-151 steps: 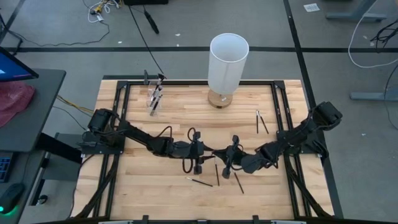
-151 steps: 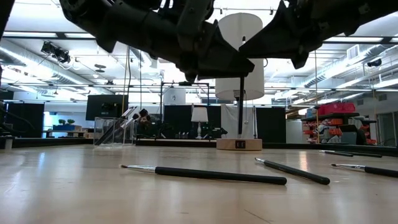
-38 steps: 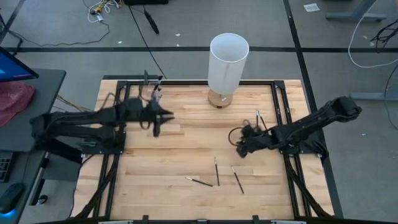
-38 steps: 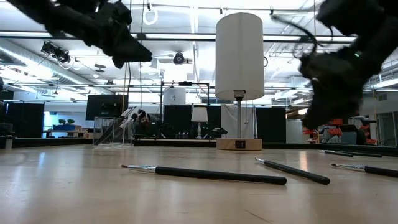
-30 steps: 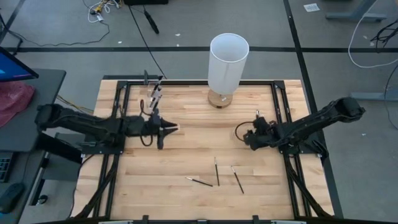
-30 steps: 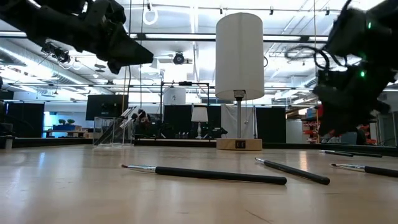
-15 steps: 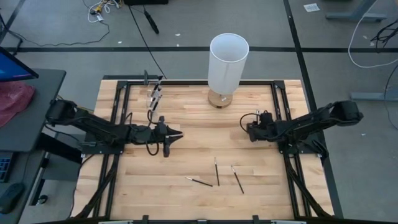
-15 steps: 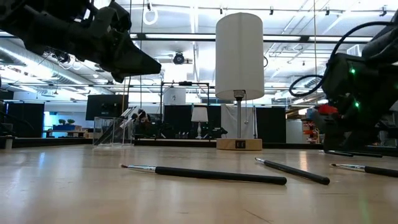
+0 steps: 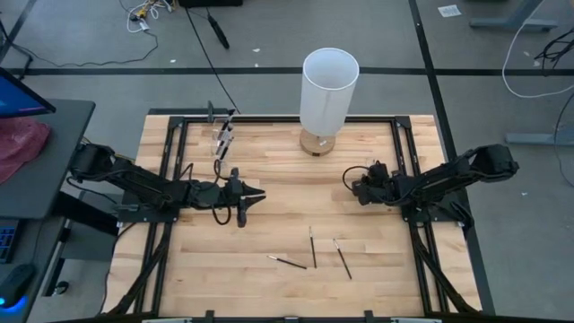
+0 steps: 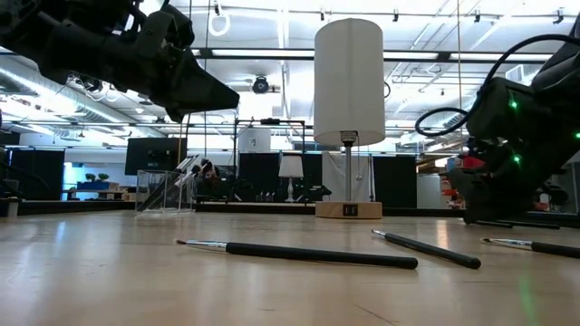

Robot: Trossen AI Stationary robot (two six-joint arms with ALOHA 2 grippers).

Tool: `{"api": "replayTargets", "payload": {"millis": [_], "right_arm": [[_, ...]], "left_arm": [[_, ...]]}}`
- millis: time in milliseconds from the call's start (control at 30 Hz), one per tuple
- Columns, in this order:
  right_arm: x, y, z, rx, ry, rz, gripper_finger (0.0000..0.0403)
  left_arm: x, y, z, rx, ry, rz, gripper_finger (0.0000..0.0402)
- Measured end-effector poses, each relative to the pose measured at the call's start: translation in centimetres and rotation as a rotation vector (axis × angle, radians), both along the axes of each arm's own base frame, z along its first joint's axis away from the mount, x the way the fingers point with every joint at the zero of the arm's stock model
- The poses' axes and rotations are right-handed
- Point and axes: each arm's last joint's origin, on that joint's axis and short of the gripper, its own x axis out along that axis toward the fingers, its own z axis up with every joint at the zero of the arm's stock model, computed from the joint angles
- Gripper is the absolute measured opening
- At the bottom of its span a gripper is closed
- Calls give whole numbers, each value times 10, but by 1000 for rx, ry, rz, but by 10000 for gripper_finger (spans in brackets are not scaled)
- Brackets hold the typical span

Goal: Put items in baskets/containers
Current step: Put the black eyeshadow brush into the transparent organizer

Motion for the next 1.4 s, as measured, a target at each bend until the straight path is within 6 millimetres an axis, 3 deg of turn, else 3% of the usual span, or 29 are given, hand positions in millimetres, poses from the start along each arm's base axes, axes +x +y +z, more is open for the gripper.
{"api": "replayTargets", "payload": {"millis": [200, 400, 633, 1033, 1233, 1400], "right_arm": [[7, 8, -8, -45, 1, 60, 88], [10, 17, -20, -163, 24, 99, 15], [17, 31, -30, -247, 29, 182, 6], [58, 59, 2, 7, -261, 498, 0], [74, 65, 25, -91, -442, 621, 0], [81, 67, 41, -165, -574, 668, 0]], "left_arm": [[0, 0, 1, -2, -9, 0, 78], [0, 0, 1, -7, -10, -3, 78], [0, 0, 1, -9, -11, -3, 78], [1, -4, 0, -35, -4, -118, 78], [5, -4, -9, -32, 34, -122, 81], [16, -6, -30, -73, 32, -108, 124]]}}
